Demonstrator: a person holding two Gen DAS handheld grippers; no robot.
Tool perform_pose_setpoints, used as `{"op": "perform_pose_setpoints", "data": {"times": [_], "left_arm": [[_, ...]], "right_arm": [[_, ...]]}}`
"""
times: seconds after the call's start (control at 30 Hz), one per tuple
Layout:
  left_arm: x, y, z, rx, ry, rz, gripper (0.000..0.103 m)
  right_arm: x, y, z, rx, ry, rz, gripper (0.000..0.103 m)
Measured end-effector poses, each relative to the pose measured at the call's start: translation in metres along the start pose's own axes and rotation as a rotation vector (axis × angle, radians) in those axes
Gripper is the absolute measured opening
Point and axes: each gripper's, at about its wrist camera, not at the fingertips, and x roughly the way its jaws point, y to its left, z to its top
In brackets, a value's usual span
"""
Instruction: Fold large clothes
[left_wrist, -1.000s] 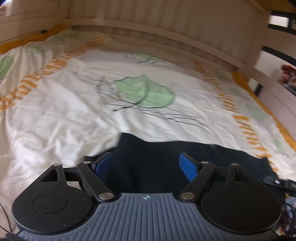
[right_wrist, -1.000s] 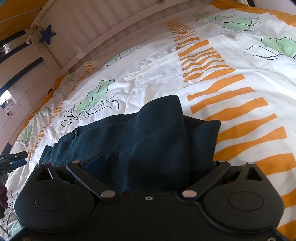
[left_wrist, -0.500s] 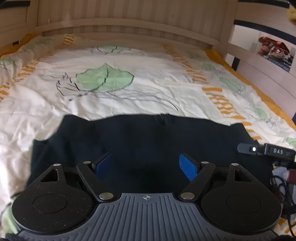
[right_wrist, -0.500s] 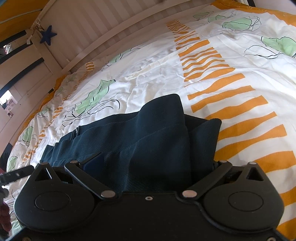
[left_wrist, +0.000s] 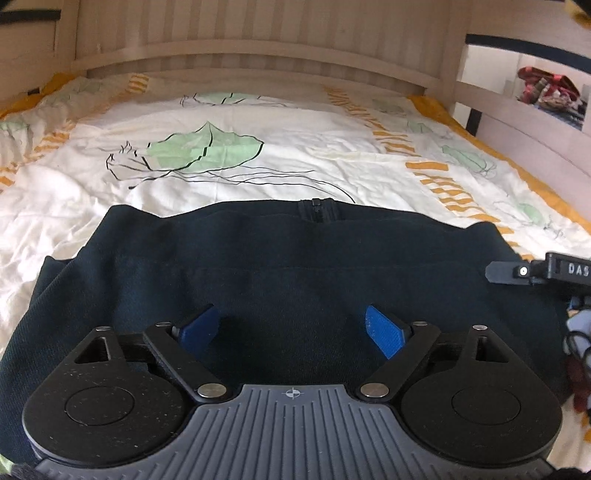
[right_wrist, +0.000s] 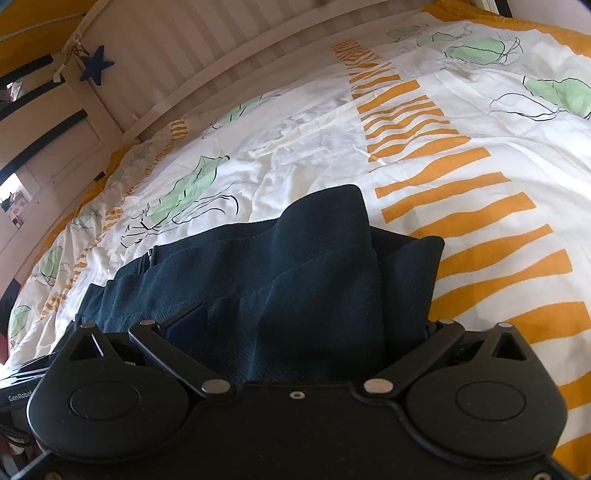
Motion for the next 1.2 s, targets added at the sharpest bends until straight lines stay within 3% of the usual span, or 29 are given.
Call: {"op": "perform_pose_setpoints", "data": {"times": [0.33,0.53,0.8,1.2], "left_arm": [[0.005,-0.001,0.009,-0.019,0.055,0.012,0.087],[0.003,-0.005,0.015,-0.029,0.072,0.021,0.078],[-0.009,-0.022,0.020,0.003,0.102,0.036,0.046],[-0.033,-0.030,0.007,-0.008,0.063,0.014,0.019]], "right_arm": [[0.001,0.001,-0.001,-0.007,-0.002,-0.004,0.102],[0.001,0.001,-0.002,-0.009,-0.006,-0.004,0.102],[0.001,0.001,-0.003,-0.012,-0.007,-0.004,0.102],[0.001,0.001,-0.003,-0.010,-0.008,-0.002,0.102]]}}
